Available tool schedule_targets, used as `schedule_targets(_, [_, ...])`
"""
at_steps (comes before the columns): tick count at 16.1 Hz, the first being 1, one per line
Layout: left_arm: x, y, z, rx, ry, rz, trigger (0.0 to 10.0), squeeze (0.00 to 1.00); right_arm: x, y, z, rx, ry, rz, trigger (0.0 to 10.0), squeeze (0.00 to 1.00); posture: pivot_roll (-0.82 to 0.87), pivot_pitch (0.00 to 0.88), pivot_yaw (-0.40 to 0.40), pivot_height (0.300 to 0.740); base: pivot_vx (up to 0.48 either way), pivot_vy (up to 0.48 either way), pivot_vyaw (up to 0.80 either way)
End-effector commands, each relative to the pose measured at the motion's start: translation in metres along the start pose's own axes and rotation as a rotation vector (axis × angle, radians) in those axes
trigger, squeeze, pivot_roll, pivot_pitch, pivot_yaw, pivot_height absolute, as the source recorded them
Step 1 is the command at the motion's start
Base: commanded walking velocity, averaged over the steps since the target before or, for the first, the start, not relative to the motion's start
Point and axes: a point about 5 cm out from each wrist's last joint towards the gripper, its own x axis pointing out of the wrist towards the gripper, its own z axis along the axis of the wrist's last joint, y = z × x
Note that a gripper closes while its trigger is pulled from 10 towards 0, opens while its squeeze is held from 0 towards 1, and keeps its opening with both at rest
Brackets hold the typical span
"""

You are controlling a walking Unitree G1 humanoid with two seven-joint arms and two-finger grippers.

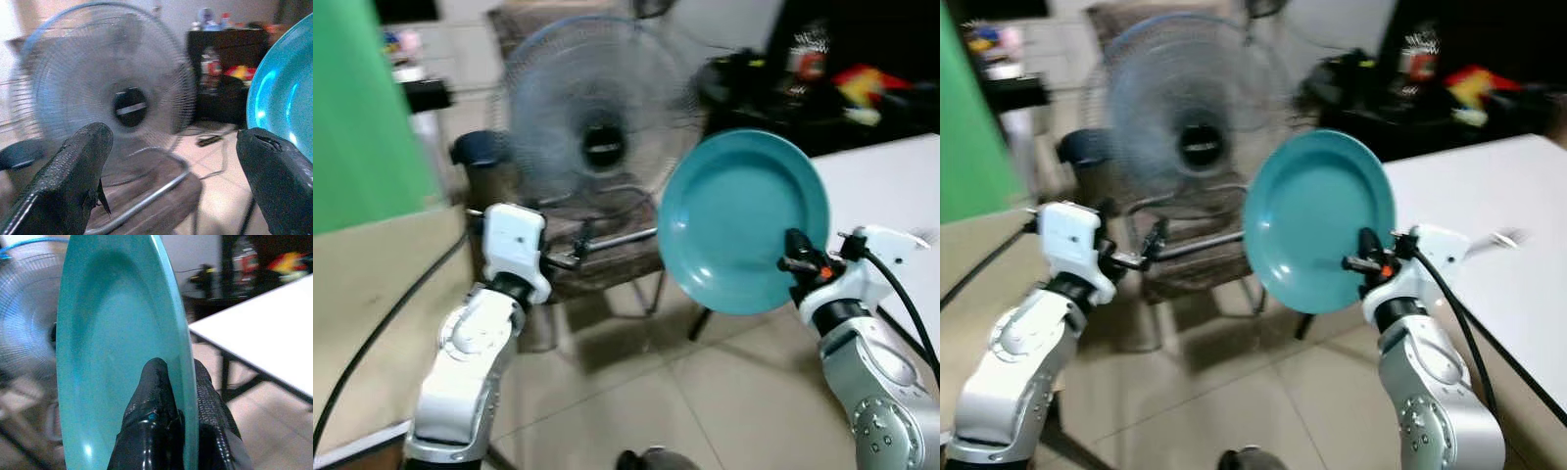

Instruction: Setting the table

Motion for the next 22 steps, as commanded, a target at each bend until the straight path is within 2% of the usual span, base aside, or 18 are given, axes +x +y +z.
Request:
schedule_targets(1, [-0.001, 0.006, -0.001, 0.011, 0.012, 0.035, 10.0, 0.0, 0.0, 0.005, 0.008, -0.008, -0.049, 0.018, 10.0, 0.0, 0.03, 0.0, -0.074, 0.74, 0.0, 0.0, -0.8])
schedule_targets(5, [-0.001, 0.01, -0.001, 0.009, 0.012, 0.048, 10.0, 0.0, 0.004, 0.007, 0.007, -0.049, -0.046, 0.007, 10.0, 0.0, 0.04, 0.0, -0.075, 0.74, 0.0, 0.0, -0.8])
schedule_targets(9, [-0.003, 0.014, 0.001, -0.006, 0.003, 0.039, 10.0, 0.0, 0.005, 0.008, 0.0, -0.023, 0.0, 0.005, 10.0, 0.0, 0.04, 0.0, -0.08, 0.74, 0.129, 0.0, -0.8])
schedule_targets(11, [-0.003, 0.016, 0.002, -0.01, 0.004, 0.038, 10.0, 0.0, 0.009, 0.009, -0.009, -0.005, 0.059, 0.006, 10.0, 0.0, 0.05, 0.0, -0.082, 0.74, 0.337, 0.0, 0.0])
schedule_targets(15, [-0.003, 0.019, 0.002, -0.009, 0.008, 0.032, 10.0, 0.0, 0.018, 0.01, -0.008, -0.003, 0.048, 0.003, 10.0, 0.0, 0.05, 0.0, -0.082, 0.74, 0.342, 0.0, 0.0])
schedule_targets(22, [-0.004, 0.021, 0.003, 0.005, 0.013, 0.018, 10.0, 0.0, 0.022, 0.015, -0.011, -0.002, 0.072, 0.054, 10.0, 0.0, 0.07, 0.0, -0.09, 0.74, 0.346, 0.0, 0.0])
